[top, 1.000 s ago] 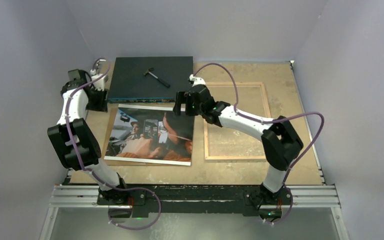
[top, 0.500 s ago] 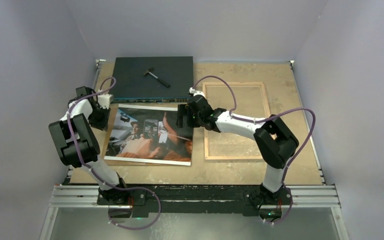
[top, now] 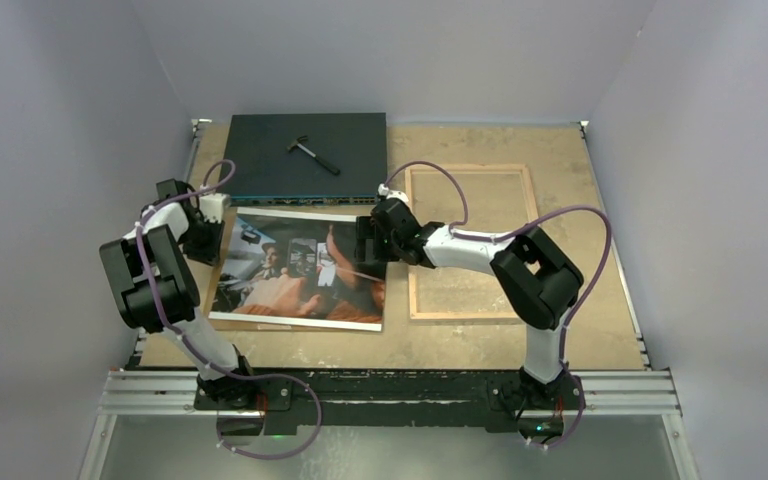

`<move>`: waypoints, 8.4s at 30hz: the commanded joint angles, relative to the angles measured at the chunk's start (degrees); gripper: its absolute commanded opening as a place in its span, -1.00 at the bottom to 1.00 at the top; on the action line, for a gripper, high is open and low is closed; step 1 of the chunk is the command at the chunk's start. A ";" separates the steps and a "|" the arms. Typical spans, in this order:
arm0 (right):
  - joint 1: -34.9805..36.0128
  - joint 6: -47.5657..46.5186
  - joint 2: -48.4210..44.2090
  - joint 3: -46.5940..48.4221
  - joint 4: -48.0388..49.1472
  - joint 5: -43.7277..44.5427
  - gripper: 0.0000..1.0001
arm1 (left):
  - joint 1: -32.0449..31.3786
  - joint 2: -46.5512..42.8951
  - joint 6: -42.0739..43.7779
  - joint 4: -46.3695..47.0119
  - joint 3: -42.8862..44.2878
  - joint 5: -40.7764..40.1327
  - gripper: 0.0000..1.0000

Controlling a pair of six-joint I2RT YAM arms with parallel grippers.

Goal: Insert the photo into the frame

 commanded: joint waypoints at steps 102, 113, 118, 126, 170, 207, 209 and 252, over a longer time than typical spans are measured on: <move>-16.42 43.77 14.10 -0.16 76.57 -53.04 0.83 | -8.51 0.63 0.45 7.70 -7.43 -3.22 -0.84; -16.77 48.24 17.12 0.17 79.78 -53.60 0.03 | -8.49 -0.78 0.43 6.68 -5.37 -3.72 -0.86; -16.81 45.59 16.39 0.85 75.09 -53.64 -0.18 | -8.50 -1.54 -0.61 4.12 -2.18 -1.09 -0.87; -16.78 39.88 17.51 4.96 64.39 -52.84 0.20 | -8.48 -0.45 -0.15 2.34 1.67 0.27 -0.86; -16.12 9.60 6.69 5.03 47.84 -49.21 -0.97 | -29.65 22.34 18.65 -38.32 64.10 35.56 0.74; -17.53 -3.08 8.91 14.19 39.00 -54.92 0.40 | -29.73 22.32 27.55 -45.02 68.11 36.99 -1.00; -17.74 -8.33 9.46 17.56 35.01 -55.83 0.44 | -29.80 21.89 27.99 -45.04 67.53 37.02 -1.00; -18.79 -6.55 16.39 24.88 41.86 -55.79 -1.00 | -31.09 14.80 6.71 -20.16 60.04 19.94 -0.35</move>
